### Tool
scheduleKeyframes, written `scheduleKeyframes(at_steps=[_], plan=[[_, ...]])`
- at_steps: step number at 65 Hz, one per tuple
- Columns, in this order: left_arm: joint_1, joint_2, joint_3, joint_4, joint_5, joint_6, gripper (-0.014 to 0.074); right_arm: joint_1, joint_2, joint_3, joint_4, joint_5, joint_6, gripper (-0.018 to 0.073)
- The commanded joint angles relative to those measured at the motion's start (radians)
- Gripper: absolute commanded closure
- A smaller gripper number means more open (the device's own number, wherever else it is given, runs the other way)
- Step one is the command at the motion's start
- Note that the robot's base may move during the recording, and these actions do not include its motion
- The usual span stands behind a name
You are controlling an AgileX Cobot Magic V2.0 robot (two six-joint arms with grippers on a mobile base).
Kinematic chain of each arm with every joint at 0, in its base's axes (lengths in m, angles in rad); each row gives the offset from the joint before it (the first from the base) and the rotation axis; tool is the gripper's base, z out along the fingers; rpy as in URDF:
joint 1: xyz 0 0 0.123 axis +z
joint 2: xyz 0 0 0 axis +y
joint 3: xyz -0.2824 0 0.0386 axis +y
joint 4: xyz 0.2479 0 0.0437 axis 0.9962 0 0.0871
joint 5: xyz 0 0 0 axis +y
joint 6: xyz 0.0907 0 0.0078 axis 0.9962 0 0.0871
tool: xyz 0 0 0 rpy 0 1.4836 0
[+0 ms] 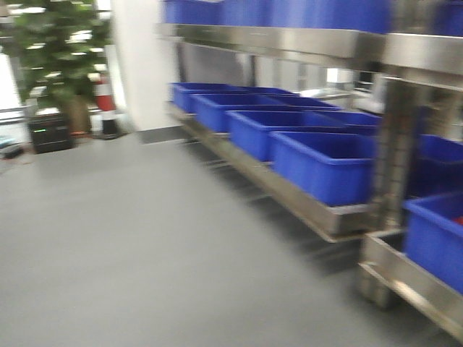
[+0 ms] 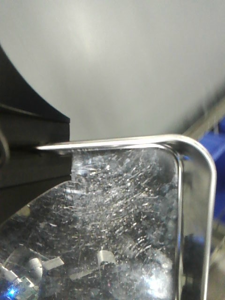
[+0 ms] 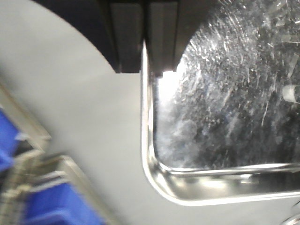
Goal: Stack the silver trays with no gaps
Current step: 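Carry the tray in both grippers while driving across the room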
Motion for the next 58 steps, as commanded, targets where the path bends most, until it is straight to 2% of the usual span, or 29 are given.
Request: scheduleKeyframes(at_steps=[1,58], plan=[[-0.004,-0.015,-0.009,0.026,-0.010,0.003,0.0613,-0.005,-0.014,0.000,-0.043,-0.010,-0.004,0.0616],[-0.004,-0.015,-0.009,0.026,-0.010,0.003,0.0613,-0.005,-0.014,0.000,-0.043,-0.010,-0.004,0.0616]])
